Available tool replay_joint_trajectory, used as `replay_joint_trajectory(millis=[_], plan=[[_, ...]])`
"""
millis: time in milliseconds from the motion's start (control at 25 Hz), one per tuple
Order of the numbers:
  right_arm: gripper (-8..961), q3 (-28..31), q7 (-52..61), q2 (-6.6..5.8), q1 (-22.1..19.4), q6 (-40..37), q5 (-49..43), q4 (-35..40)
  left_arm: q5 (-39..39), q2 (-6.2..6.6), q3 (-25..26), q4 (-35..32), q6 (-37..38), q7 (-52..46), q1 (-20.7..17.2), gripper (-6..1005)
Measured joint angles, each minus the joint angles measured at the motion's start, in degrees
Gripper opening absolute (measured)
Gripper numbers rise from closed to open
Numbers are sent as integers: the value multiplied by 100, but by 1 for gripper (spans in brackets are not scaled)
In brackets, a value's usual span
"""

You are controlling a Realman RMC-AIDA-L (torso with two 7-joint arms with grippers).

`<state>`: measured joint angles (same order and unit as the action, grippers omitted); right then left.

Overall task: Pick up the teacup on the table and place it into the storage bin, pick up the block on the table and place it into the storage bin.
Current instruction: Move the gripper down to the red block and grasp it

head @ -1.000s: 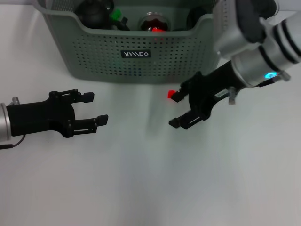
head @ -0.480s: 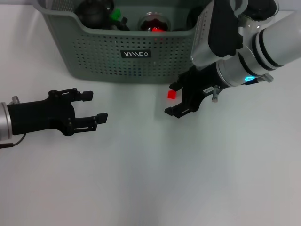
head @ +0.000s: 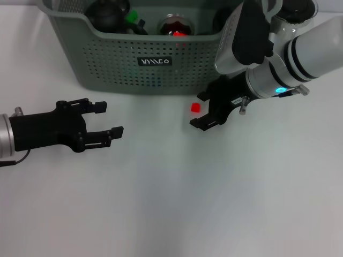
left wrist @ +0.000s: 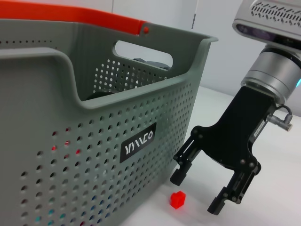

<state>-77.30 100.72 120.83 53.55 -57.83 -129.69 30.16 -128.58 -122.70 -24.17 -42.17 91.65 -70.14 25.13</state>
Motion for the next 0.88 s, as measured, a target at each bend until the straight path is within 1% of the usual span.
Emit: replay_joint_trajectory(millis=[400, 600, 800, 880], plan=[[617, -4, 0, 11, 121, 322, 125, -351, 0, 1, 0, -2, -11, 0, 9, 782], [595, -4, 61, 11, 128, 449, 180, -369, -1, 1, 0, -2, -28, 1, -3, 782], [474, -4, 70, 20, 163, 516, 210, -445, -9, 1, 0, 7, -51, 9, -17, 781], [474, -5, 70, 20, 186, 538, 226, -490, -8, 1, 1, 7, -51, 12, -22, 781]])
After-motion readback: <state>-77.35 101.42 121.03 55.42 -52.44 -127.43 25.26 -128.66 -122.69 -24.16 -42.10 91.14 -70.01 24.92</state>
